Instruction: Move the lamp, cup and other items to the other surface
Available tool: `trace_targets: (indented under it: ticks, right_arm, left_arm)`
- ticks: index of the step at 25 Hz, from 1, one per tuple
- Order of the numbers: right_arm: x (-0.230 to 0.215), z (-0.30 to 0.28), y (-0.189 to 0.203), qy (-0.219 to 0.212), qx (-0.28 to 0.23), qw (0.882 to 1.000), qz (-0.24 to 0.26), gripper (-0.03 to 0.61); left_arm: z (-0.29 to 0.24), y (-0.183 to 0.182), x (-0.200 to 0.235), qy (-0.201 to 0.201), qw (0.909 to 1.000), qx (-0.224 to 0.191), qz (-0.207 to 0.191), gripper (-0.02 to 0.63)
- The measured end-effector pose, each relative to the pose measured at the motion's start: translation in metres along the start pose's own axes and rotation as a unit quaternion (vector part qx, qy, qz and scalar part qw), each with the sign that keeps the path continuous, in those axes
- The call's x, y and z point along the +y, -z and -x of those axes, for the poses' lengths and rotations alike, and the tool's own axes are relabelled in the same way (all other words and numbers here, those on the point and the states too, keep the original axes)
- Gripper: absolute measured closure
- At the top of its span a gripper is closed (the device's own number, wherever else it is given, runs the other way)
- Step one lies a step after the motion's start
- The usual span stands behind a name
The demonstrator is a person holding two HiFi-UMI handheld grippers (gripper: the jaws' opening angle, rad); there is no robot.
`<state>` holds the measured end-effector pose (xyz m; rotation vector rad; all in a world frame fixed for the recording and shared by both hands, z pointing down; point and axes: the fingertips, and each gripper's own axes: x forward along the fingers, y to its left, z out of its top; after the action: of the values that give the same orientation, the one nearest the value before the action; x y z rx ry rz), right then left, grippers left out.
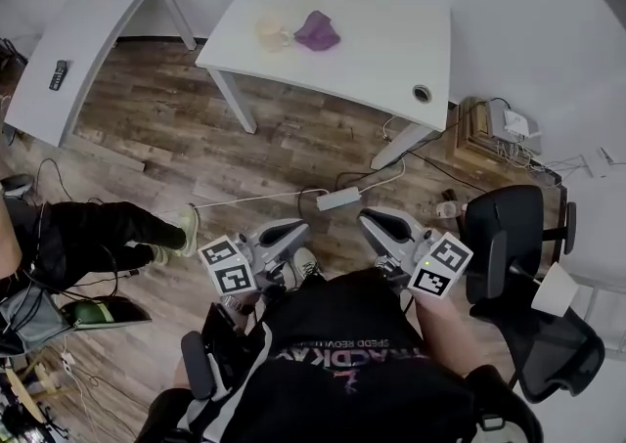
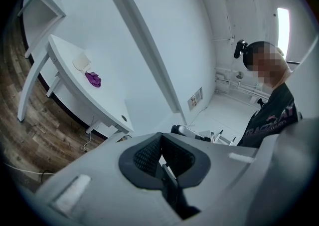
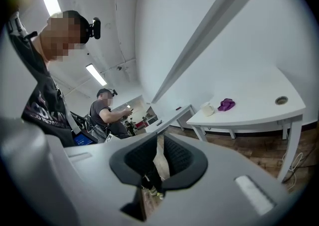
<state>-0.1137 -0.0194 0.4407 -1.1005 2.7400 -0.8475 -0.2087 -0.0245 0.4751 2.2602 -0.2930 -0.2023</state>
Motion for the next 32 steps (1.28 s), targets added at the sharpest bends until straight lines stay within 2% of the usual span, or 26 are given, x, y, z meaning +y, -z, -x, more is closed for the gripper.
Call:
trace_targets:
  ticks: [3,7,12,18,23,27,32]
  right_arm:
    - [0.006,-0.012,0.004,-0.005,0.014,1.000,-0.001,0.526]
    - [0.016,-0.022,0.003,-0.014,0.044,0.998,0.033,0.523]
    - [-0.004,-0.036,-0.006,-0.013,0.079,0.996,0.048,0.522]
    - [-0.034,-0.081,-0.036,-0.053,0.097,0.991,0.074,0.514]
    - [-0.051,-0.120,-0.052,-0.086,0.104,0.988,0.079,0.512]
    - [-0.070,-0.136,-0.056,-0.102,0.123,0.984,0.080,0.506]
    - [-0.105,-0.154,-0.066,-0.097,0.143,0.981,0.089,0.491]
  left_arm:
    - [0.003,0.001,-0.003,0.002,0.9999,0.008,-0.013,0.618]
    - [0.008,0.006,-0.004,0.007,0.9998,0.007,-0.016,0.618]
    - [0.008,-0.007,-0.002,0.001,0.9996,-0.013,-0.027,0.618]
    - [0.027,-0.019,0.011,-0.058,0.9963,-0.054,-0.034,0.618]
    - [0.038,-0.043,0.030,-0.115,0.9875,-0.102,-0.034,0.618]
    - [0.022,-0.056,0.036,-0.131,0.9831,-0.122,-0.035,0.618]
    - [0.007,-0.070,0.044,-0.150,0.9783,-0.139,-0.037,0.618]
